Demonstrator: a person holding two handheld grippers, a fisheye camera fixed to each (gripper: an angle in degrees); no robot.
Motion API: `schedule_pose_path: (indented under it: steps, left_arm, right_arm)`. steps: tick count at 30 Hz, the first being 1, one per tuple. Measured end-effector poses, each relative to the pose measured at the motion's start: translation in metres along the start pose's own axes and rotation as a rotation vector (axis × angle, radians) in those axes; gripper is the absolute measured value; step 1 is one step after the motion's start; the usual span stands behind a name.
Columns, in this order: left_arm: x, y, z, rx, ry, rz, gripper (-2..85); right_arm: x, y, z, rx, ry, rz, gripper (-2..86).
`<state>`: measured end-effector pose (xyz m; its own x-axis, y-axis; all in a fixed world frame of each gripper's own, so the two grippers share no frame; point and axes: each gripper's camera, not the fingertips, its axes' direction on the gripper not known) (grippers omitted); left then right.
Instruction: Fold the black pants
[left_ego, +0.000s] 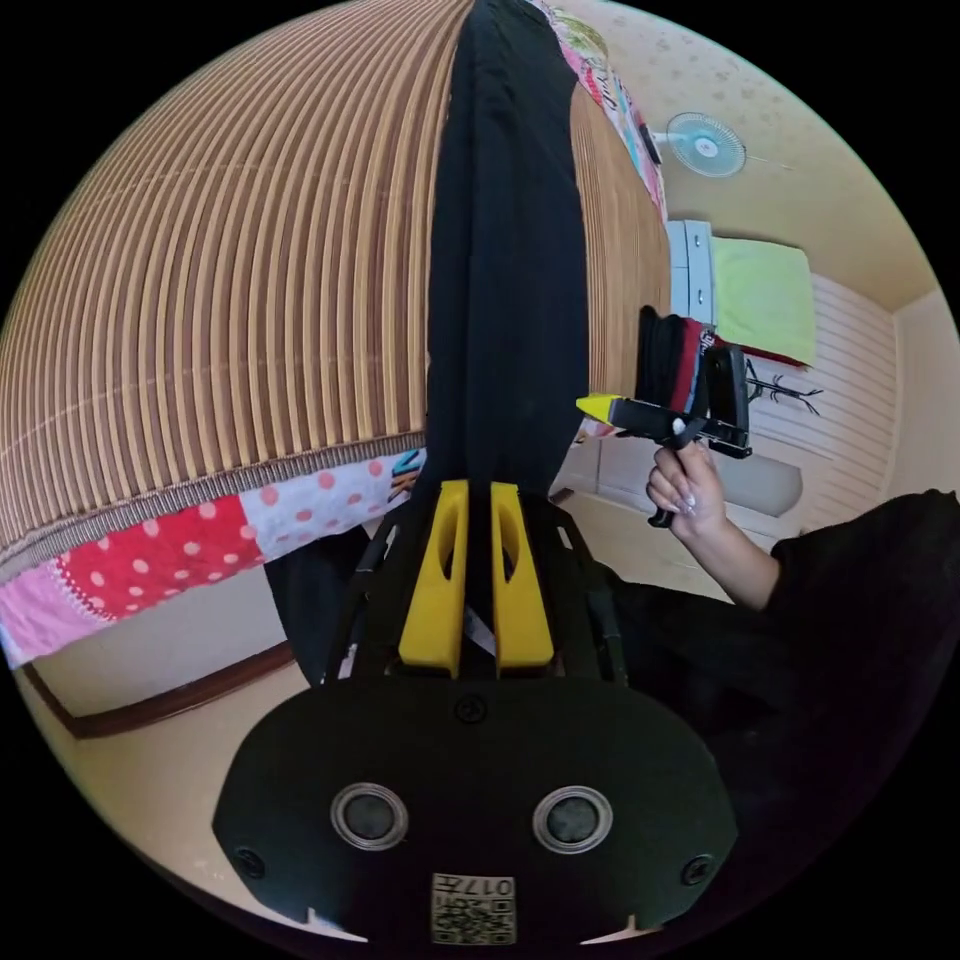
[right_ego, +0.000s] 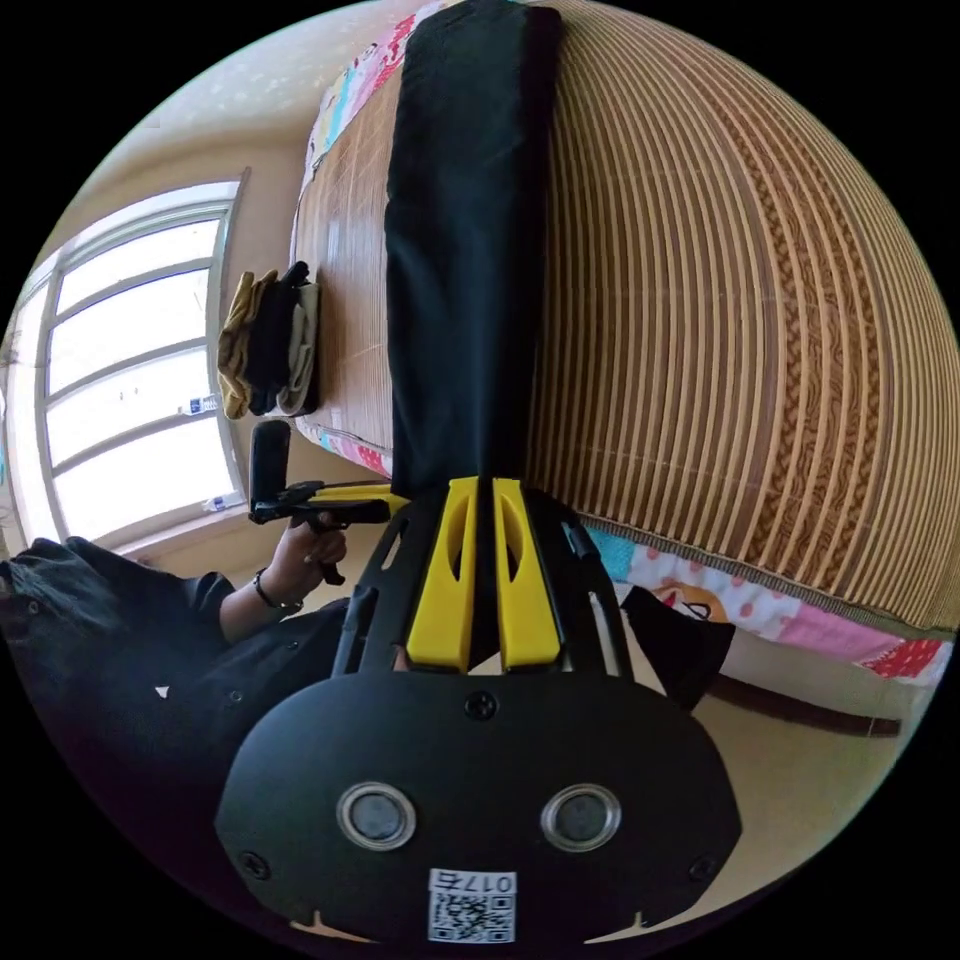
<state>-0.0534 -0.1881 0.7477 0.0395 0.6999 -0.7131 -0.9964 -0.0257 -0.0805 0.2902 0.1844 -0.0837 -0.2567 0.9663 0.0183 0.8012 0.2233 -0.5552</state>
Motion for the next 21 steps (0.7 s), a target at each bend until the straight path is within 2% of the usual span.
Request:
schedule_pose_path:
  steps: [3, 4, 7, 10, 13, 15, 21]
  left_arm:
    - [0.005, 0.005, -0.012, 0.002, 0.016, -0.026, 7.8]
    - [0.009, 0.009, -0.025, 0.055, 0.014, -0.022, 11.2]
    - [0.008, 0.006, -0.059, 0.245, 0.03, -0.005, 13.6]
    - [-0.014, -0.036, -0.069, 0.287, 0.146, -0.002, 14.2]
    - [-0.024, -0.081, -0.079, 0.372, 0.165, 0.024, 15.1]
    - [-0.028, -0.114, -0.081, 0.364, 0.166, 0.034, 16.1]
    - [-0.03, -0.185, -0.072, 0.306, 0.219, 0.073, 13.5]
  right_arm:
    - [0.006, 0.006, -0.019, 0.048, 0.058, -0.02, 4.9]
    - [0.01, 0.006, -0.025, 0.06, 0.051, -0.018, 5.4]
    - [0.04, -0.007, -0.05, 0.109, -0.051, -0.008, 7.3]
    - [0.077, -0.04, -0.071, 0.165, -0.137, 0.002, 8.1]
    - [0.111, -0.087, -0.079, 0.148, -0.329, -0.005, 12.9]
    - [0.129, -0.119, -0.078, 0.128, -0.423, 0.021, 16.9]
    - [0.134, -0.162, -0.055, 0.032, -0.489, -0.019, 16.9]
